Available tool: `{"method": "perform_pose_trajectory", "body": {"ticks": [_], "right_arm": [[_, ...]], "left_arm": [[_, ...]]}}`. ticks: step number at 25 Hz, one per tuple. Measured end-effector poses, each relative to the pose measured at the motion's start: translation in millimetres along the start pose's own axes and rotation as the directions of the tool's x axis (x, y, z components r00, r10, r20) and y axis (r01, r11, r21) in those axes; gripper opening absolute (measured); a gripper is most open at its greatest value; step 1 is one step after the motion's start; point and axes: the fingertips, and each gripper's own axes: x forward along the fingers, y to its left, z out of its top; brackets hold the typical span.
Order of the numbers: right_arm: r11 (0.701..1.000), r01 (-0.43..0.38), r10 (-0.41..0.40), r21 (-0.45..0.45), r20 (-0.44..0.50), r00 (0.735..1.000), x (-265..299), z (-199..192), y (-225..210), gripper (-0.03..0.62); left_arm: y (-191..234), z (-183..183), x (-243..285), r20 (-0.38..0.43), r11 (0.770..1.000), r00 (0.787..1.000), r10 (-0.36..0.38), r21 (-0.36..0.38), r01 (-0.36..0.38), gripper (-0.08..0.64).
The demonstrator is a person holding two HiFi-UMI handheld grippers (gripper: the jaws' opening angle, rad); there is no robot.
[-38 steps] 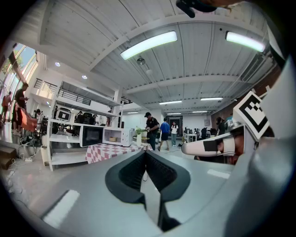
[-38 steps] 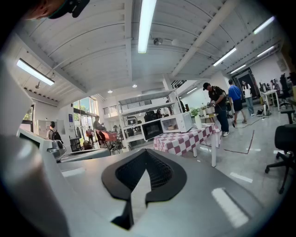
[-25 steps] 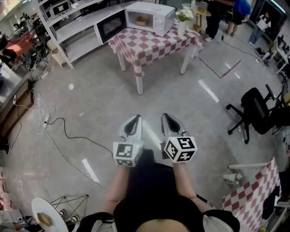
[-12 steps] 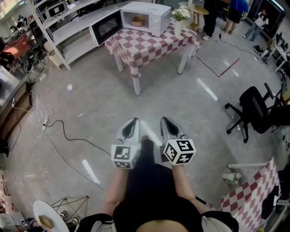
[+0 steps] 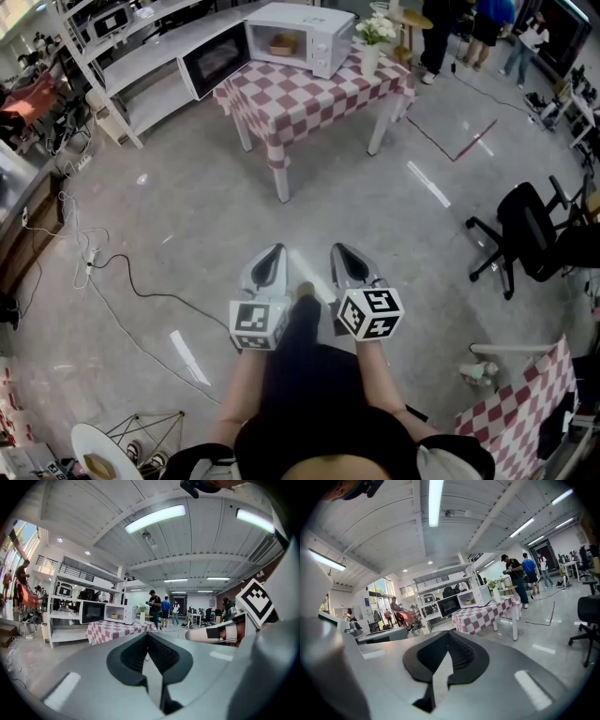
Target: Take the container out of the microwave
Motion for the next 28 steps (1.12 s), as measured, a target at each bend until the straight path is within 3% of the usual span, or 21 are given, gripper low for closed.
{"method": "perform_pose_trajectory", "body": {"ticks": [14,28], "right_arm": [[1.0,0.018,-0.018,0.009,-0.045,0.999,57.7,19.0,-35.3,0.0],[1.0,0.021,-0.019,0.023,-0.06,0.998,126.8,64.9,-61.6,0.0]], "left_arm": [[27.8,7.1,67.0,-0.007,1.0,1.0,0.003,-0.028,-0.003,0.009],[65.0,36.4,142.5,-0.015,0.999,1.0,0.001,-0.034,-0.001,0.009]]}}
